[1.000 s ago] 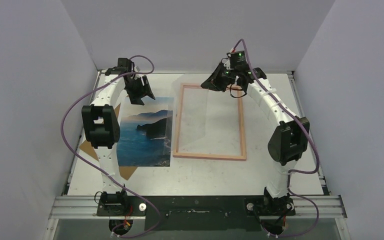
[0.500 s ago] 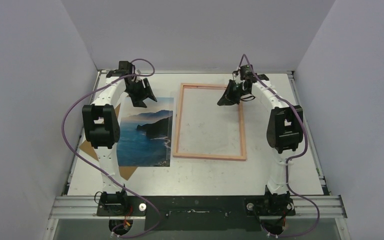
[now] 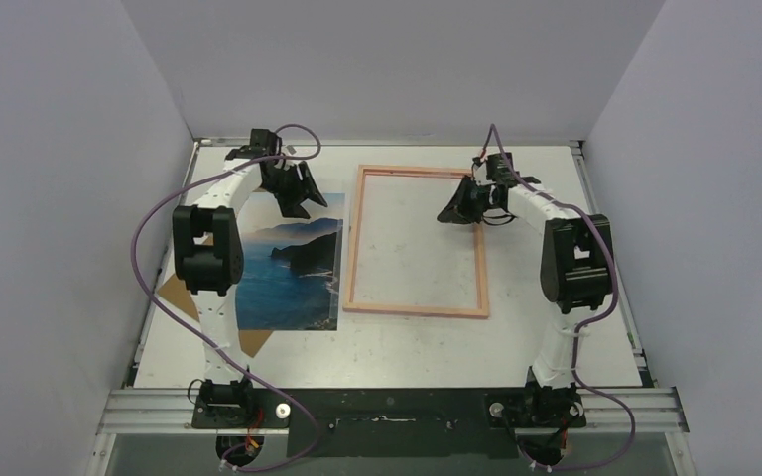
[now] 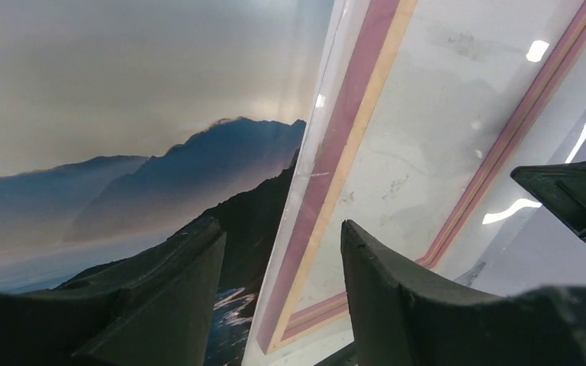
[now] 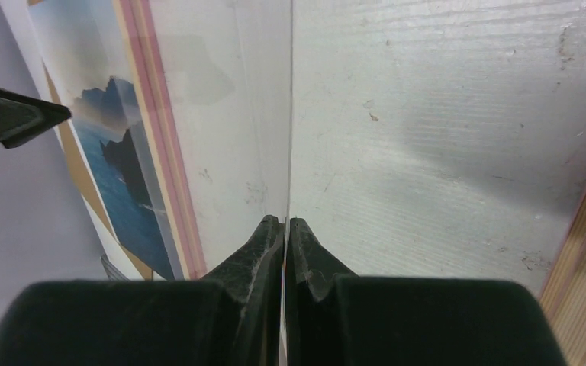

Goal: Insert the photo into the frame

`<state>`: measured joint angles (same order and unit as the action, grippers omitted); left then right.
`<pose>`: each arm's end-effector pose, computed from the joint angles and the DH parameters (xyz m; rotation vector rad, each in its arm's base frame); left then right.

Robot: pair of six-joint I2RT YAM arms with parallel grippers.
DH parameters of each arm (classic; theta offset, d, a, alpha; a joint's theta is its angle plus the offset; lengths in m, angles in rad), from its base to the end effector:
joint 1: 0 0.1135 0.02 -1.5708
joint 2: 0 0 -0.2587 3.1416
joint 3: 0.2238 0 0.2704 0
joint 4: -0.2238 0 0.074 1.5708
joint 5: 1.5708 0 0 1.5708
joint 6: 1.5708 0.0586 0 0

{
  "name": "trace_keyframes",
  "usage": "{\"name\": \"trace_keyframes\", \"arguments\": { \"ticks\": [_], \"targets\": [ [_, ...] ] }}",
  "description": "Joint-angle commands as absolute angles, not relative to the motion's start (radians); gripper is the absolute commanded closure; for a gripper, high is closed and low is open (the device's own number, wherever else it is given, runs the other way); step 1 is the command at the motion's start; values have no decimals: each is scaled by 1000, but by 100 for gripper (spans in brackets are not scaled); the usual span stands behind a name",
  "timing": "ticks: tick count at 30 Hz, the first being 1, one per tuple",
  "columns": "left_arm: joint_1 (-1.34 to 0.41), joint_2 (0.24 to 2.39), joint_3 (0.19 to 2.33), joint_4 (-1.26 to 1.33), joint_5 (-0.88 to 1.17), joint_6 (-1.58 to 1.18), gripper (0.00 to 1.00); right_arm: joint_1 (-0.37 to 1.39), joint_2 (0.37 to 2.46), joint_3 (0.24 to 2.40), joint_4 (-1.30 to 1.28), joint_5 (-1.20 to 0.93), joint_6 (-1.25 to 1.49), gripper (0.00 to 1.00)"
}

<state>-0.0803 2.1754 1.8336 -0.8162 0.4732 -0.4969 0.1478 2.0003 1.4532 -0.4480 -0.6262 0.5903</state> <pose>0.4825 -0.0656 0.1789 -0.4362 2.7404 -0.8058 0.4403 0.1003 0.1609 0.3309 2.6189 1.0740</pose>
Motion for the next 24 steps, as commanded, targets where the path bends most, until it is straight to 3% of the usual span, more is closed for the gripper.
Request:
{"name": "trace_keyframes", "arguments": {
  "ticks": [1,10,15,24],
  "targets": [
    [-105,2185,1785,-735,516,-533,46,104,1895,1390,-189,-666,652,100],
    [-133,2229,1796,-715,554,-540,47,69,1916,1402,-177,-699,639,100],
    [-156,2266,1828,-737,572,-519,47,66,1959,1519,-412,-706,496,100],
    [-175,2305,1873,-761,577,-492,47,60,2027,1596,-584,-723,388,100]
  ]
}}
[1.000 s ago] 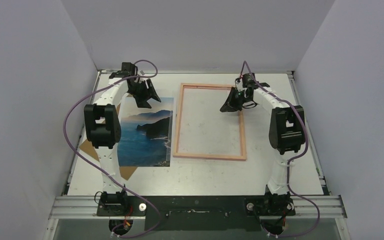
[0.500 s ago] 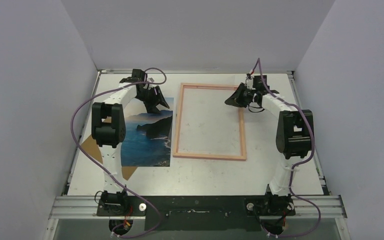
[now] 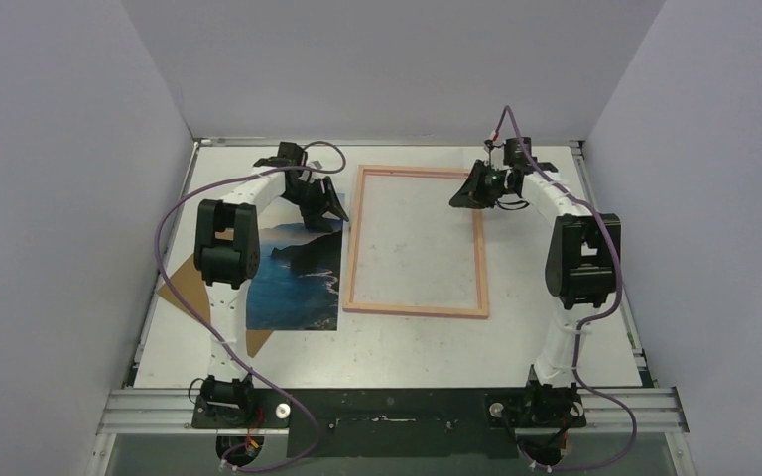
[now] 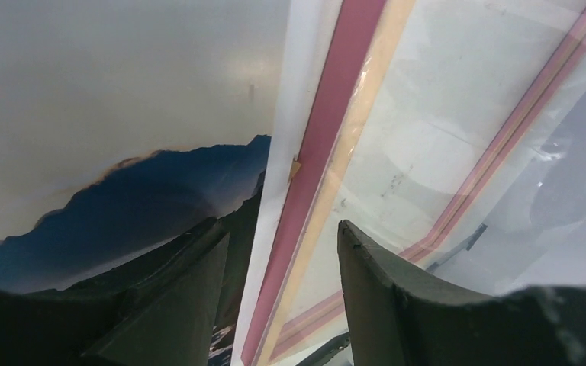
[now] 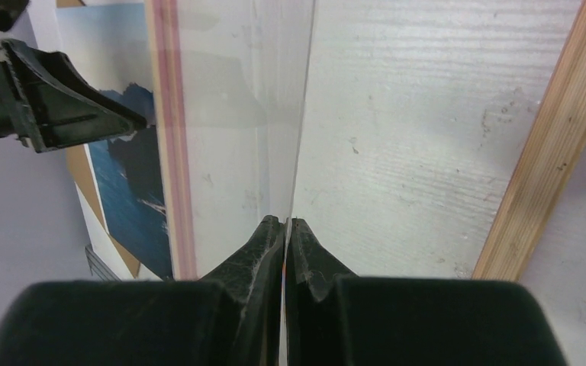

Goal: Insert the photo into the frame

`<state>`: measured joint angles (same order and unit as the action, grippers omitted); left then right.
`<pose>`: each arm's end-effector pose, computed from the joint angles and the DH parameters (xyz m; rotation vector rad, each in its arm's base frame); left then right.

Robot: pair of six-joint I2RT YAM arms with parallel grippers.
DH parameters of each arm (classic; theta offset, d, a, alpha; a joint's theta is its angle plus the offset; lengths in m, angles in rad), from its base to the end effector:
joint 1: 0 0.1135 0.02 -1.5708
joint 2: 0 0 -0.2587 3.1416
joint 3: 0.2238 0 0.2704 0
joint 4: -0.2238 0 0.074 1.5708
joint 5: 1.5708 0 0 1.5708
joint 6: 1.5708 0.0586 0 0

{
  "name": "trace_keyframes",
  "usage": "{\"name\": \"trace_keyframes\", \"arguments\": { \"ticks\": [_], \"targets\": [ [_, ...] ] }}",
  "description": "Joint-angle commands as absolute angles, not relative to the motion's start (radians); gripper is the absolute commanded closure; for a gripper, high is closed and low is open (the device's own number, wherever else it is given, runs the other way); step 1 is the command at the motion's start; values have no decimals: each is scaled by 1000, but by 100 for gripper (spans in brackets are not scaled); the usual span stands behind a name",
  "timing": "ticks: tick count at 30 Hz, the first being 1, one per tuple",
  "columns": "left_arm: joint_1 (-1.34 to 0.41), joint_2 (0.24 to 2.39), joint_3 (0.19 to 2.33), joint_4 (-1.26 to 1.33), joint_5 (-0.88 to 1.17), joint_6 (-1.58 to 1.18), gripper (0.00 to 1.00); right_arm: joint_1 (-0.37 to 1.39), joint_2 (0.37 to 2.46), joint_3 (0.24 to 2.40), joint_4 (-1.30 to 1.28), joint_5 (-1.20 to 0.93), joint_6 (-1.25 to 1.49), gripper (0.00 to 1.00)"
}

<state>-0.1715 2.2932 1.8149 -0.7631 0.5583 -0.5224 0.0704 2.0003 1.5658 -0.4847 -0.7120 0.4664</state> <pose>0.4802 -0.1147 0.1225 -0.3673 2.8575 -0.9384 0.4601 0.0708 0.1980 0.1824 2.4928 1.1113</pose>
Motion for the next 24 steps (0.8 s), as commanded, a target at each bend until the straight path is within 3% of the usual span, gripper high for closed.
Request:
{"name": "trace_keyframes", "arguments": {
  "ticks": [1,7,24],
  "targets": [
    [-175,2307,1876,-762,578,-490,48,60,2030,1598,-587,-718,391,100],
    [-190,2335,1916,-770,583,-483,55,58,2040,1611,-634,-647,377,100],
    [-214,2386,1970,-805,553,-467,58,47,1927,1451,-361,-603,504,100]
  ]
}}
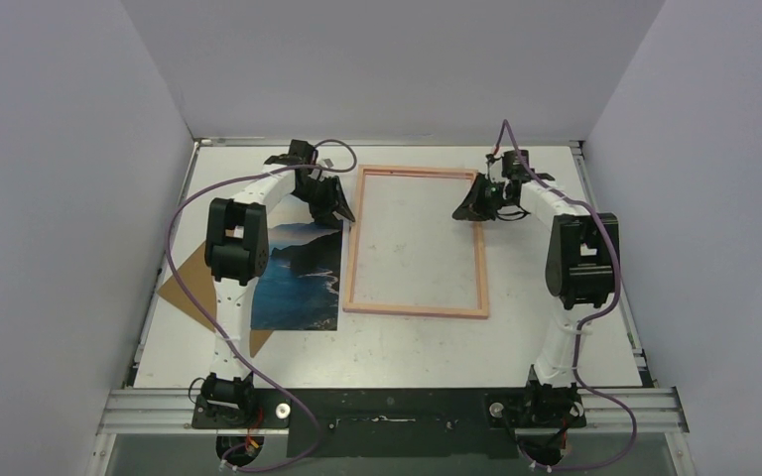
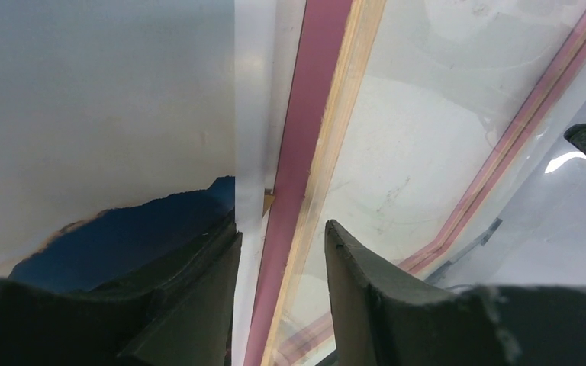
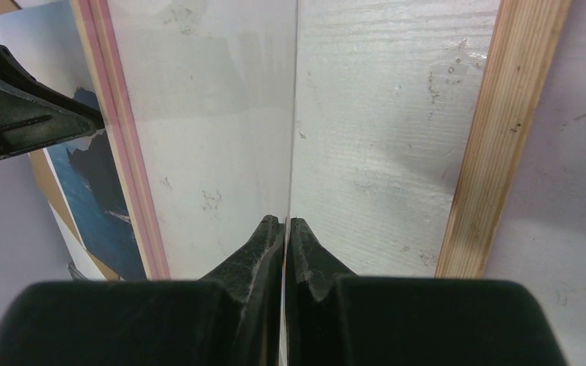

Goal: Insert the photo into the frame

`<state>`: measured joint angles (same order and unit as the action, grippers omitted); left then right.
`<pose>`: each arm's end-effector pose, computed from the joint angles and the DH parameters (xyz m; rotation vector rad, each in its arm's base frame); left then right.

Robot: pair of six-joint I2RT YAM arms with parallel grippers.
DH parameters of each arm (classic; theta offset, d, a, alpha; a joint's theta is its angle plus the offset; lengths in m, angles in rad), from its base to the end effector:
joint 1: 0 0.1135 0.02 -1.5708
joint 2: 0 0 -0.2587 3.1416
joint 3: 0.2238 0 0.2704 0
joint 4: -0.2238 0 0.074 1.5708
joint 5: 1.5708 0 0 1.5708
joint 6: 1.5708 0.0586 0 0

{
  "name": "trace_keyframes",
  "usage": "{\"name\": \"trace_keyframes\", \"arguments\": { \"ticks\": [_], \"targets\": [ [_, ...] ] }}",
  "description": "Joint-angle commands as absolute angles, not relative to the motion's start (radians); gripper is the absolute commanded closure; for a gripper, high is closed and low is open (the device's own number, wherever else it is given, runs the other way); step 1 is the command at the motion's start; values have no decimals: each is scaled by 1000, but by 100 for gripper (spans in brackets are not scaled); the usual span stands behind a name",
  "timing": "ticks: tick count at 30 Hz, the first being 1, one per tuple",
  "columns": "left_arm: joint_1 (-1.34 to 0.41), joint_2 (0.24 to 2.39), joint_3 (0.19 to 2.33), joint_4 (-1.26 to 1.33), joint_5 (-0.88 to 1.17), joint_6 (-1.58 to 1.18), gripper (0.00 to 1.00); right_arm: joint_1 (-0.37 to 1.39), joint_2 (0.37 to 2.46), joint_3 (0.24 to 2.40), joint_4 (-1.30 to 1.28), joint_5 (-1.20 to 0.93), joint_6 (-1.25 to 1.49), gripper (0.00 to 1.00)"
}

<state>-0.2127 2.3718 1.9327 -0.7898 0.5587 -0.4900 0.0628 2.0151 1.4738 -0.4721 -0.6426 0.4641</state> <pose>0.4933 -0.1383 0.1193 -0.2556 2.8593 -0.9426 0.4489 0.0634 0.1601 0.2743 2.5849 1.0244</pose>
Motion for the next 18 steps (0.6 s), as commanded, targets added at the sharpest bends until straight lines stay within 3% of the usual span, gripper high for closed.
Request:
{"name": "trace_keyframes", "arguments": {
  "ticks": [1,18],
  "targets": [
    [-213,2388,1970,-805,552,-467,59,44,1924,1446,-355,-601,510,100],
    [-220,2446,1986,-836,518,-434,62,43,2002,1548,-450,-709,388,100]
  ]
}}
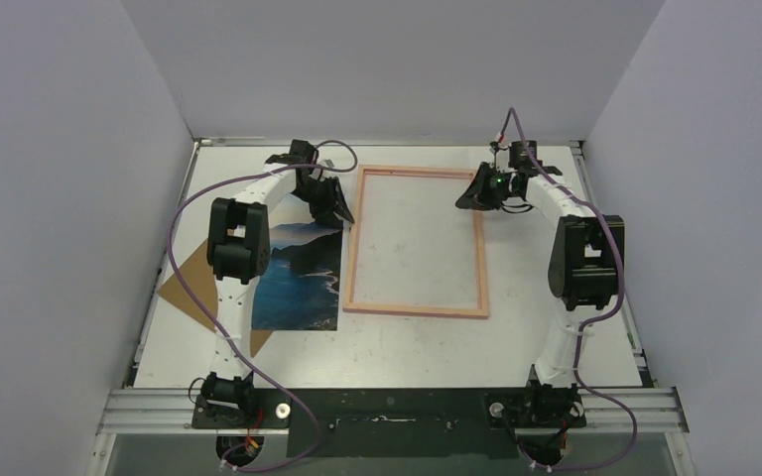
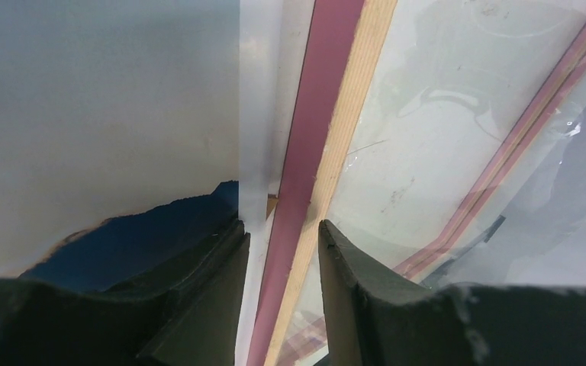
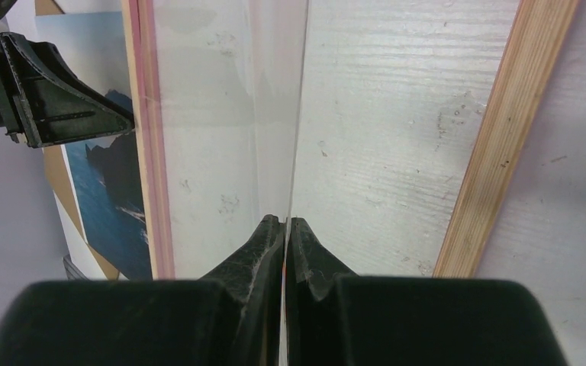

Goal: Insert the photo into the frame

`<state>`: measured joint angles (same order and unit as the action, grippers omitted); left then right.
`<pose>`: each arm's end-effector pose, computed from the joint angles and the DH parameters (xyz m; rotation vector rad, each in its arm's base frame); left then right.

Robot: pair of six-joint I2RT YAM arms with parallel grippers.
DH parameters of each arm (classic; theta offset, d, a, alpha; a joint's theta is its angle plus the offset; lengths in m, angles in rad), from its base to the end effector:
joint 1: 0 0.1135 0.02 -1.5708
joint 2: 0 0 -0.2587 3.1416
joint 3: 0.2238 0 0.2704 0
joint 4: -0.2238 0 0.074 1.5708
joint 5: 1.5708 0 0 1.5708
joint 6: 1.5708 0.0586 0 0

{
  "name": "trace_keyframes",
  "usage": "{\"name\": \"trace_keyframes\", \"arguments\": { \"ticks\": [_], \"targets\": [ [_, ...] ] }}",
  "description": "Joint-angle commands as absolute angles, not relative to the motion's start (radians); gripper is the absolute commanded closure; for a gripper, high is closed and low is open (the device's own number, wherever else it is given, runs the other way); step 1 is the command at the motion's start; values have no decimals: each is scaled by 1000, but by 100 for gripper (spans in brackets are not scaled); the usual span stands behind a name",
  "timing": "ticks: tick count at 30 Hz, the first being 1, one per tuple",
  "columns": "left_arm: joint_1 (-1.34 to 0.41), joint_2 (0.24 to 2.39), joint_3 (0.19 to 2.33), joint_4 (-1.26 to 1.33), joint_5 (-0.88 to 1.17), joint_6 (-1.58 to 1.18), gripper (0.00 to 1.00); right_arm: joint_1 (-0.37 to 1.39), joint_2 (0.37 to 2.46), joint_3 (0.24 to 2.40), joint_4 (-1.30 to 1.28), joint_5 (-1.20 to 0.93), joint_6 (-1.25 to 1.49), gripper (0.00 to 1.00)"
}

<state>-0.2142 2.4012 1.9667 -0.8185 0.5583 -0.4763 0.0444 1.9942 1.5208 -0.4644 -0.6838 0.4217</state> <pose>0.4957 -0.1396 0.1140 -0.2459 2.8813 -0.9358 0.4569 0.0574 0.1863 0.1817 2.4974 1.0493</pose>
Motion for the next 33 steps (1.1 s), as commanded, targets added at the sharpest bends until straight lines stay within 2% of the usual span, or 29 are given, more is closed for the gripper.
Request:
{"name": "trace_keyframes", "arguments": {
  "ticks": [1,14,25,33],
  "targets": [
    [-221,2449,1987,-839,518,-432,62,45,2004,1549,-450,-709,388,100],
    [-224,2460,1991,-851,518,-426,65,58,2016,1557,-398,-724,401,100],
    [-225,2462,1987,-848,518,-428,65,60,2029,1581,-463,-677,320,100],
    [-226,2468,1992,-847,524,-430,66,91,2037,1510,-339,-710,404,100]
  ]
}}
